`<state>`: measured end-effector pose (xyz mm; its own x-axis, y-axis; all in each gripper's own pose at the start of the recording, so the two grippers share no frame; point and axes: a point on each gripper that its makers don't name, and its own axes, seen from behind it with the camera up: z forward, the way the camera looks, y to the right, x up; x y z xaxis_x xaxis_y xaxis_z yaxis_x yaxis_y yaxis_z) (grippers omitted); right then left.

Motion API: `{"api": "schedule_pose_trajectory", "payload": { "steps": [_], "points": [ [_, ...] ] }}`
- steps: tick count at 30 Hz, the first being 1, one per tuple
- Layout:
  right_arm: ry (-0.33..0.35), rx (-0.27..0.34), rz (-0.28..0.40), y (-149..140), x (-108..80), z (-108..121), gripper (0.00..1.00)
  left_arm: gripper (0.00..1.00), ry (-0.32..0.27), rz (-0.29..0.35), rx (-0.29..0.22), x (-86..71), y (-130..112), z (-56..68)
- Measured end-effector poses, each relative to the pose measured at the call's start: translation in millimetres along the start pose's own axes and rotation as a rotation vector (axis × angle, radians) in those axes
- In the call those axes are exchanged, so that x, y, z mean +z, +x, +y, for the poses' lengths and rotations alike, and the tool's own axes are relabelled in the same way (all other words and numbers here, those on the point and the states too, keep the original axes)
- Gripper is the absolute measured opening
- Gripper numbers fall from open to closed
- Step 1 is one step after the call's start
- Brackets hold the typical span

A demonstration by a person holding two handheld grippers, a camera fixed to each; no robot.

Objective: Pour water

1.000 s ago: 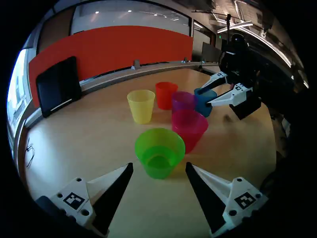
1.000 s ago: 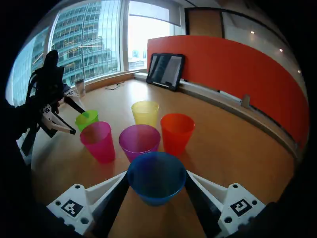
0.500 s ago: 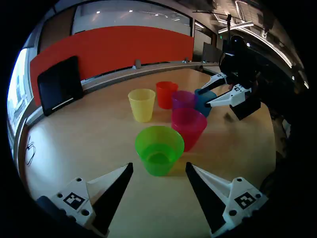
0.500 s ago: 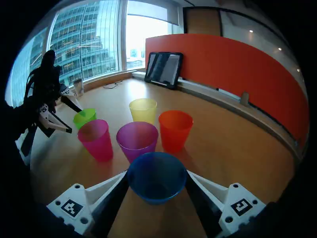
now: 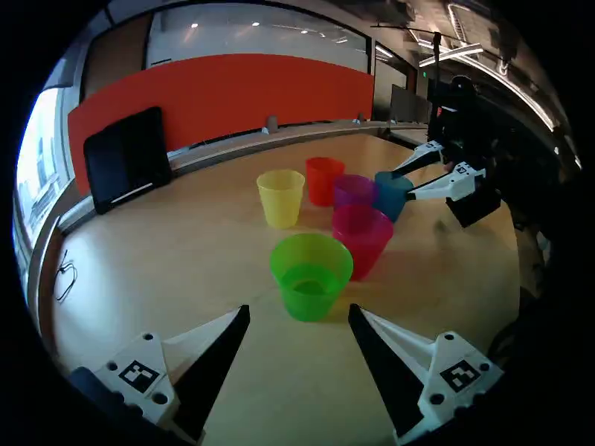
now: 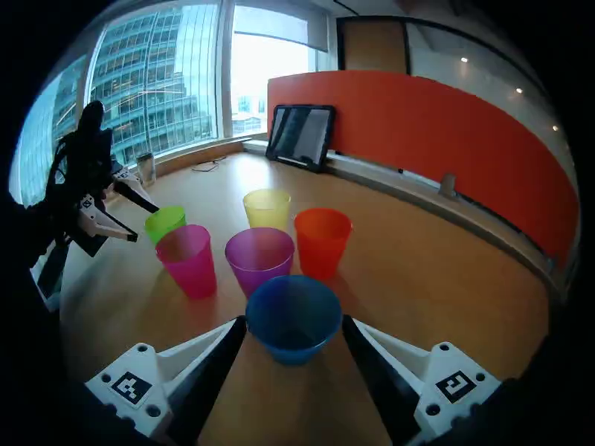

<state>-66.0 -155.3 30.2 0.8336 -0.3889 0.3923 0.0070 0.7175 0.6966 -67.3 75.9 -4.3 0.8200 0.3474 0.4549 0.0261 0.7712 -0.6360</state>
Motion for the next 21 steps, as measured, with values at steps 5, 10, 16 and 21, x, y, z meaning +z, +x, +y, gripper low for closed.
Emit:
{"api": "schedule_pose_trajectory", "payload": {
  "steps": [5,10,16,21],
  "points": [
    [-0.031,-0.002,0.024,-0.4,-19.7,0.8,1.00,0.99,0.033,0.012,-0.017,-12.6,-4.2,-5.7],
    [-0.064,0.003,0.053,-0.3,-41.9,0.5,1.00,0.99,0.077,0.033,-0.034,-26.7,-5.8,-12.8],
    [-0.109,0.008,0.093,1.2,-66.8,-1.5,1.00,0.99,0.118,0.070,-0.064,-42.9,-4.3,-19.5],
    [-0.153,0.021,0.128,3.7,-82.3,-2.1,1.00,0.99,0.157,0.106,-0.085,-53.7,-1.4,-24.3]
  ]
}}
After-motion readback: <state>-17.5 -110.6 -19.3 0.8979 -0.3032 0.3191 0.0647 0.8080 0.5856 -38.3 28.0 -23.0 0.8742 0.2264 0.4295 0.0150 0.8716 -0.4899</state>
